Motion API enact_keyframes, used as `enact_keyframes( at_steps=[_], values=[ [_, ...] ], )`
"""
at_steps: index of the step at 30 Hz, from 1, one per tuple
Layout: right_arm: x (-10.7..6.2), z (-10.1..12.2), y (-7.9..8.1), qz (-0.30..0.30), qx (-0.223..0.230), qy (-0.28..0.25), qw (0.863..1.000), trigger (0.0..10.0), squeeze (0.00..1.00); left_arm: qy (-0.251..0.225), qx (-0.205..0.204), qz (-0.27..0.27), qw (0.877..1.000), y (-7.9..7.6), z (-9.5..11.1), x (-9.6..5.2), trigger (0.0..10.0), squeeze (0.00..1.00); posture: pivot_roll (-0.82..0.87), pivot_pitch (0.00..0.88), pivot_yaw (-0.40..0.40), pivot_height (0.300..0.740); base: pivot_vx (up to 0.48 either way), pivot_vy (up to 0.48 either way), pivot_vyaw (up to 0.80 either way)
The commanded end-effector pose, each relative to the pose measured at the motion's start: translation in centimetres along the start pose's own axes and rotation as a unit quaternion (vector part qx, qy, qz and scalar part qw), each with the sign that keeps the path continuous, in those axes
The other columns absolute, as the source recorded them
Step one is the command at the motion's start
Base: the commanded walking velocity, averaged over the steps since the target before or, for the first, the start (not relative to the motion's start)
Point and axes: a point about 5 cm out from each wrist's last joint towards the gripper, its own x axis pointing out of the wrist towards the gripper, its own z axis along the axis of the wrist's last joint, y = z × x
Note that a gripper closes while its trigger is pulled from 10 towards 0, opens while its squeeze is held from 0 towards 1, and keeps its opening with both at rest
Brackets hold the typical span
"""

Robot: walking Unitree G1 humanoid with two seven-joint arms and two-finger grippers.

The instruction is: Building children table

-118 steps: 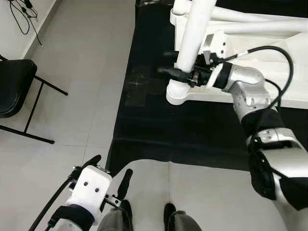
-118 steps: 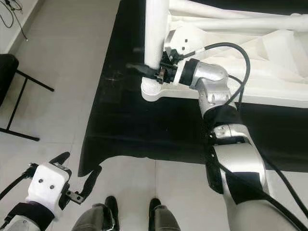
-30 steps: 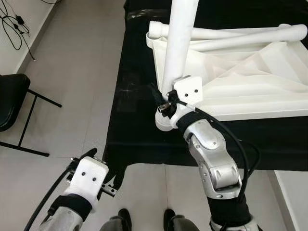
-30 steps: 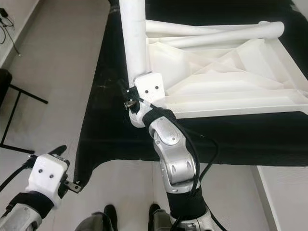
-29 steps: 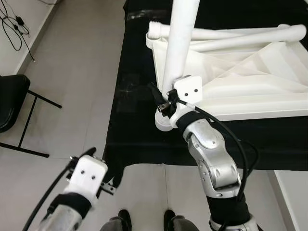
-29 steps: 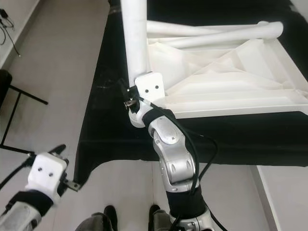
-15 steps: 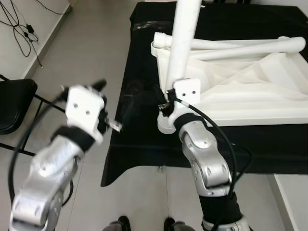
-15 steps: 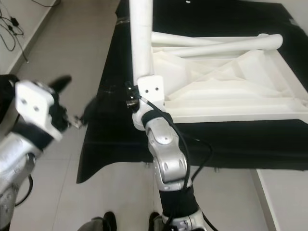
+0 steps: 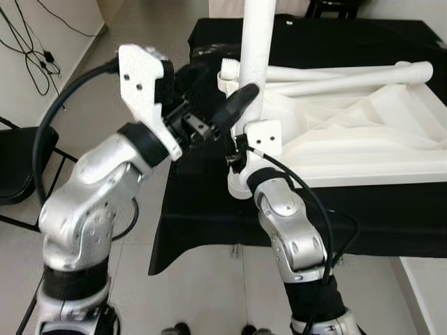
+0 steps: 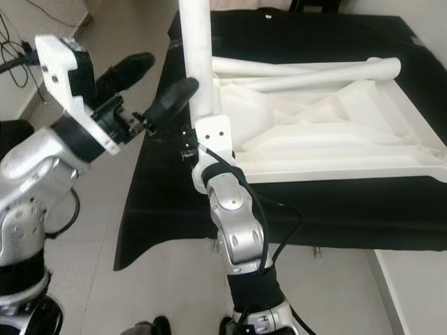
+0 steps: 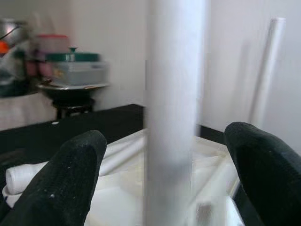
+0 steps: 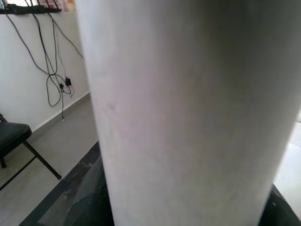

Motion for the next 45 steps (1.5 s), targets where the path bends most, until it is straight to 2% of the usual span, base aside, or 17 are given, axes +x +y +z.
enact_keyframes(
  at_steps=[1, 9, 12, 15, 20, 21, 22, 23, 24, 26, 29, 38, 40, 41, 42, 43, 45],
  values=[
    [-0.7, -2.1, 3.9, 0.05, 0.065, 0.053, 0.995, 10.0, 0.0, 0.016, -0.047, -0.02, 0.999, 0.5, -0.6, 0.8, 10.0, 0.0, 0.07, 0.202, 0.047, 0.74, 0.0, 0.0, 0.0],
    [-0.8, -1.9, 4.4, 0.047, 0.086, 0.049, 0.994, 10.0, 0.0, 0.029, -0.078, -0.047, 0.995, 1.4, -0.4, 2.9, 10.0, 0.0, 0.08, 0.199, 0.068, 0.74, 0.0, 0.0, 0.0],
    [-0.8, -1.9, 4.4, 0.046, 0.086, 0.047, 0.994, 10.0, 0.0, 0.03, -0.085, -0.053, 0.994, 1.4, -0.3, 3.2, 10.0, 0.0, 0.08, 0.199, 0.068, 0.74, 0.0, 0.0, 0.0],
    [-0.9, -1.7, 4.8, 0.051, 0.089, 0.043, 0.994, 10.0, 0.0, 0.056, -0.119, -0.101, 0.986, 0.9, -0.8, 4.2, 10.0, 0.0, 0.08, 0.198, 0.078, 0.74, 0.0, 0.0, 0.0],
    [-0.9, -1.6, 5.0, 0.054, 0.092, 0.041, 0.993, 10.0, 0.0, 0.085, -0.09, -0.126, 0.984, 0.5, -1.3, 4.7, 10.0, 0.0, 0.08, 0.197, 0.08, 0.74, 0.0, 0.0, 0.0],
    [-0.9, -1.5, 5.0, 0.055, 0.093, 0.039, 0.993, 10.0, 0.0, 0.095, -0.065, -0.133, 0.984, 0.4, -1.5, 4.8, 9.2, 0.0, 0.09, 0.195, 0.079, 0.74, 0.0, 0.0, 0.0],
    [-0.9, -1.5, 5.0, 0.055, 0.093, 0.039, 0.993, 10.0, 0.0, 0.095, -0.065, -0.133, 0.984, 0.4, -1.5, 4.8, 9.2, 0.0, 0.09, 0.195, 0.079, 0.74, 0.0, 0.0, 0.0],
    [-0.8, -1.5, 5.0, 0.056, 0.094, 0.038, 0.993, 10.0, 0.0, 0.101, -0.045, -0.132, 0.985, 0.3, -1.7, 5.0, 0.0, 0.0, 0.09, 0.191, 0.075, 0.74, 0.0, 0.0, 0.0],
    [-0.8, -1.5, 5.0, 0.056, 0.094, 0.038, 0.993, 10.0, 0.0, 0.101, -0.045, -0.132, 0.985, 0.3, -1.7, 5.0, 0.0, 0.0, 0.09, 0.191, 0.075, 0.74, 0.0, 0.0, 0.0],
    [-0.7, -1.5, 5.0, 0.058, 0.095, 0.037, 0.993, 10.0, 0.0, 0.101, -0.013, -0.129, 0.986, 0.2, -1.7, 5.4, 0.0, 0.0, 0.08, 0.186, 0.072, 0.74, 0.0, 0.0, 0.0],
    [-0.6, -1.6, 4.8, 0.057, 0.093, 0.037, 0.993, 10.0, 0.0, 0.089, 0.009, -0.123, 0.988, 0.1, -1.5, 5.8, 0.0, 0.0, 0.07, 0.179, 0.067, 0.74, 0.0, 0.0, 0.0],
    [-0.4, -1.5, 4.3, 0.062, 0.085, 0.031, 0.994, 10.0, 0.0, 0.075, 0.024, -0.12, 0.99, 0.0, -1.4, 6.0, 0.0, 0.0, 0.06, 0.163, 0.059, 0.74, 0.0, 0.0, 0.0],
    [-0.1, -1.2, 3.6, 0.072, 0.078, 0.024, 0.994, 10.0, 0.0, 0.07, 0.023, -0.119, 0.99, -0.2, -1.4, 6.0, 0.0, 0.0, 0.05, 0.163, 0.053, 0.74, 0.0, 0.0, 0.0],
    [0.1, -0.9, 2.9, 0.081, 0.076, 0.016, 0.994, 10.0, 0.09, 0.067, 0.021, -0.119, 0.99, -0.3, -1.4, 6.0, 0.0, 0.0, 0.05, 0.161, 0.049, 0.74, 0.0, 0.0, 0.0],
    [0.1, -0.9, 2.9, 0.081, 0.076, 0.016, 0.994, 10.0, 0.09, 0.067, 0.021, -0.119, 0.99, -0.3, -1.4, 6.0, 0.0, 0.0, 0.05, 0.161, 0.049, 0.74, 0.0, 0.0, 0.0],
    [0.4, -0.5, 2.0, 0.098, 0.072, 0.005, 0.993, 10.0, 1.0, 0.065, 0.02, -0.119, 0.991, -0.5, -1.5, 6.0, 0.0, 0.0, 0.05, 0.162, 0.047, 0.74, 0.0, 0.0, 0.0],
    [1.0, 0.4, 0.8, 0.125, 0.061, -0.016, 0.99, 10.0, 1.0, 0.062, 0.017, -0.119, 0.991, -0.7, -1.6, 5.9, 0.0, 0.0, 0.05, 0.162, 0.044, 0.74, 0.0, 0.0, 0.0]
  ],
)
